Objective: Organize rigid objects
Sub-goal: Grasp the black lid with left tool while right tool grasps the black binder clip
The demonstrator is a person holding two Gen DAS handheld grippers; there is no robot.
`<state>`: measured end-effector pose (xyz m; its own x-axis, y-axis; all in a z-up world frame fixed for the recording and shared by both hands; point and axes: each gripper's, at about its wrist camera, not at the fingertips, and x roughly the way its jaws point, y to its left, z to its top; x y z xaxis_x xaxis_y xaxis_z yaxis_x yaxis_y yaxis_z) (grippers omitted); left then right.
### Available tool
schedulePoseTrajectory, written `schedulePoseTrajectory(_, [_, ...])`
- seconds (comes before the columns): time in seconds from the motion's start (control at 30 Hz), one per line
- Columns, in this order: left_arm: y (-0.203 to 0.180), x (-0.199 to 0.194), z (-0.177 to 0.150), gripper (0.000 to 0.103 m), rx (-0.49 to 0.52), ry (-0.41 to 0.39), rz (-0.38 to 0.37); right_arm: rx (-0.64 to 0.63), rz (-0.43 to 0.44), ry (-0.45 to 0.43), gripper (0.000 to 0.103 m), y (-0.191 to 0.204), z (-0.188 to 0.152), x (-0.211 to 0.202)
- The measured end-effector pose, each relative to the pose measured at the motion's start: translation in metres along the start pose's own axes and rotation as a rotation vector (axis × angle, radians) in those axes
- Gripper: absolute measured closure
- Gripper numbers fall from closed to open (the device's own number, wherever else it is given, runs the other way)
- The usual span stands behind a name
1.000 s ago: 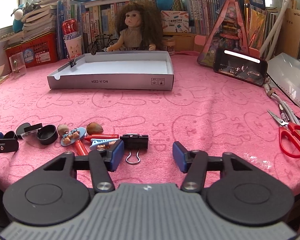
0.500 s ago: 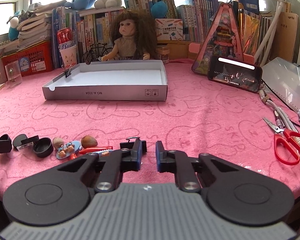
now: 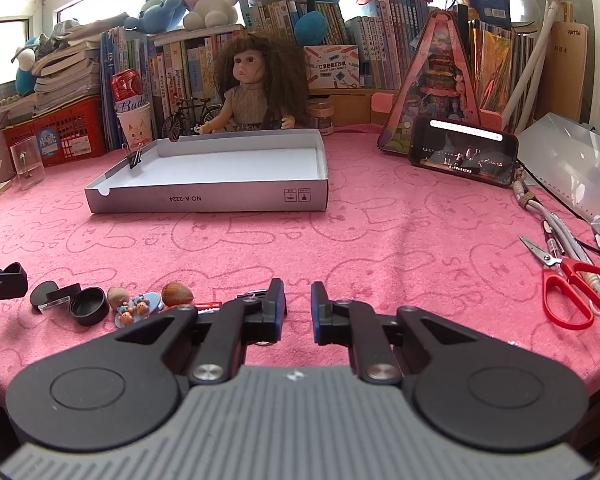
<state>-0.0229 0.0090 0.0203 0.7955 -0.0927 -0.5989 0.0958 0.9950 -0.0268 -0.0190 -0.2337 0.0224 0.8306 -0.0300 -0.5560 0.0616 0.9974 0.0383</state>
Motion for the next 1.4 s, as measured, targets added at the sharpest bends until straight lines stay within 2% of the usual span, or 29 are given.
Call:
schedulePoseTrajectory(0.33, [0.000, 0.002, 0.001, 0.073, 0.000, -0.001, 0.004, 0.000, 0.008, 0.013, 0.078, 0.001, -0.002, 0.003])
schedulePoseTrajectory(0.37, [0.000, 0.002, 0.001, 0.073, 0.000, -0.001, 0.004, -0.001, 0.009, 0.015, 0.076, 0.001, -0.002, 0.004])
schedulePoseTrajectory(0.43, [0.000, 0.002, 0.001, 0.073, -0.001, -0.001, 0.005, -0.002, 0.012, 0.018, 0.064, 0.002, -0.003, 0.005])
schedulePoseTrajectory(0.47, [0.000, 0.002, 0.001, 0.073, 0.000, -0.001, 0.004, -0.002, 0.013, 0.021, 0.062, 0.002, -0.003, 0.006])
schedulePoseTrajectory(0.57, [0.000, 0.003, 0.001, 0.073, 0.000, -0.001, 0.005, -0.001, 0.015, 0.027, 0.061, 0.003, -0.003, 0.008])
schedulePoseTrajectory(0.7, [0.001, 0.006, 0.003, 0.073, -0.002, 0.003, 0.007, 0.003, 0.008, 0.033, 0.052, 0.004, -0.003, 0.012])
schedulePoseTrajectory(1.0, [0.002, 0.007, 0.003, 0.073, -0.002, 0.005, 0.008, -0.010, 0.010, 0.038, 0.050, 0.007, -0.006, 0.018])
schedulePoseTrajectory(1.13, [0.003, 0.007, 0.003, 0.073, -0.002, 0.003, 0.008, -0.005, 0.010, 0.038, 0.057, 0.008, -0.006, 0.017])
schedulePoseTrajectory(1.4, [0.004, 0.010, 0.004, 0.073, -0.003, 0.007, 0.009, -0.016, 0.024, 0.030, 0.060, 0.009, -0.007, 0.015])
